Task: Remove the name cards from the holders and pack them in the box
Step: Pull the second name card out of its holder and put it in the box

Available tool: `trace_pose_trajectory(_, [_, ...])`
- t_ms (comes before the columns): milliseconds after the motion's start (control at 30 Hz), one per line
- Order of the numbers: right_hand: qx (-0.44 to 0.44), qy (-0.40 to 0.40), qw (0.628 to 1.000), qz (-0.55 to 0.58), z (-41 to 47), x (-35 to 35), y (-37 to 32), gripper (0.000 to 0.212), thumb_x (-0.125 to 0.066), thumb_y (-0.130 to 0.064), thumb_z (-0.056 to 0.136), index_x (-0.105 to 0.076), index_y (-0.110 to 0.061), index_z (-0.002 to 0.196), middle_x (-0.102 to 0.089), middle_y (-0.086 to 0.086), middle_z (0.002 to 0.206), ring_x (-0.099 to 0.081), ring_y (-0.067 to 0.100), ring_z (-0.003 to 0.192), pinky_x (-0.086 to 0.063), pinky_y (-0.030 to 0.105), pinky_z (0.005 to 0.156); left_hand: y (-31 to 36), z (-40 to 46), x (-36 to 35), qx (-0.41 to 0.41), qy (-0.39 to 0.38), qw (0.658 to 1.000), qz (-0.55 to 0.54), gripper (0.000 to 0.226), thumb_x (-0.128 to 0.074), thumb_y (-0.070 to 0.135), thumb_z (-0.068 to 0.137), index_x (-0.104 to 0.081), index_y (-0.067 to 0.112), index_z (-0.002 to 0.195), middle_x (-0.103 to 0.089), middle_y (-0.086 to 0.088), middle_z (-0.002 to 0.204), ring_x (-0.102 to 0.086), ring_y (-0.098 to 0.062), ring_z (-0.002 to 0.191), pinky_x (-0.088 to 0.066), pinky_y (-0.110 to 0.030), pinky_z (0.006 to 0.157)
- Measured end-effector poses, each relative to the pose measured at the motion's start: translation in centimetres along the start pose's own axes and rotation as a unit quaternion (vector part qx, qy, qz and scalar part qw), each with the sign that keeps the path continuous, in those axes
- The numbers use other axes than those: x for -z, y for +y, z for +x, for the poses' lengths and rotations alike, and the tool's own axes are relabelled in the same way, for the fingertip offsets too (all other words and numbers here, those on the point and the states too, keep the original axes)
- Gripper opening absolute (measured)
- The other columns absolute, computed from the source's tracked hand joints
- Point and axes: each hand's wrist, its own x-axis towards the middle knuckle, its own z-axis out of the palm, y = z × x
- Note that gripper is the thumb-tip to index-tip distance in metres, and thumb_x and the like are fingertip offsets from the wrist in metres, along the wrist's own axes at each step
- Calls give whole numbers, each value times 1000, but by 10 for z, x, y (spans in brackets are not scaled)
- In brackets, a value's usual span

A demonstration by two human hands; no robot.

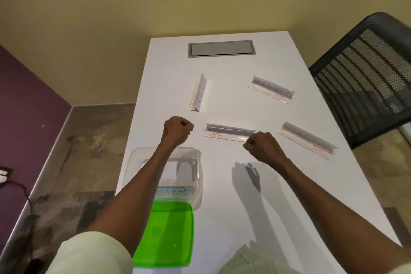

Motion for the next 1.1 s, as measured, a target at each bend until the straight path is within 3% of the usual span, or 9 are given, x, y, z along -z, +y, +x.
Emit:
trace_pose_trajectory(167, [-66,45,997,11,28,10,25,22,-49,-14,79,-55,-7,60,-68,8,71,-60,32,70,-47,30,57,11,25,-19,25,28,999,-10,20,-53,7,83,-67,8,68,-64,-3,71,-57,-22,63,-49,-26,62])
trace_pose_trajectory(300, [-130,53,989,48,57,11,38,23,-47,-12,75,-45,-7,52,-54,7,55,-54,33,61,-34,26,51,17,46,-34,37,31,998,30,18,-47,6,84,-51,17,71,-46,-4,72,-40,-17,68,-36,-25,64])
trace_pose_trajectory(433, [-177,18,980,89,91,6,52,19,-53,-13,77,-64,0,70,-66,17,73,-64,36,75,-48,31,61,14,69,-51,69,17,997,28,21,-47,4,87,-43,14,70,-38,-5,71,-32,-19,66,-28,-19,52])
trace_pose_trajectory(533, [-217,-30,967,131,111,-4,65,22,-57,-18,83,-67,1,89,-66,20,86,-61,34,77,-48,29,67,14,82,-60,97,31,994,37,23,-56,19,89,-52,22,67,-53,-1,71,-47,-21,66,-41,-22,62])
trace_pose_trajectory(600, [-236,-19,959,154,120,-10,72,16,-60,-10,79,-61,7,79,-62,25,76,-51,30,68,-38,26,58,13,91,-66,106,27,993,45,22,-58,25,89,-55,22,67,-60,-3,77,-53,-23,72,-43,-26,67])
trace_pose_trajectory(667, [-257,-9,956,142,127,-15,75,21,-63,-10,74,-48,-1,61,-53,14,58,-51,29,65,-35,26,57,13,99,-73,119,15,991,56,22,-58,29,88,-56,21,68,-61,-4,78,-54,-25,73,-45,-28,69])
trace_pose_trajectory(800, [-269,-32,954,132,132,-19,76,34,-65,-15,72,-36,-11,56,-42,2,52,-50,27,64,-36,26,57,16,111,-85,136,-5,988,70,20,-58,32,89,-59,15,78,-60,-8,83,-53,-26,76,-45,-30,71])
trace_pose_trajectory(1000, [-295,-92,940,147,141,-23,77,19,-61,-20,67,-56,-9,52,-62,5,48,-58,20,49,-43,22,48,21,123,-95,173,-12,982,70,20,-65,29,85,-55,11,86,-57,-12,91,-53,-26,82,-48,-34,77])
trace_pose_trajectory(1100, [-294,-113,936,155,144,-27,78,22,-60,-21,68,-62,-9,50,-65,4,45,-57,15,39,-53,23,56,24,125,-96,184,-12,980,73,28,-68,26,83,-49,15,66,-56,-9,82,-53,-24,79,-46,-31,71])
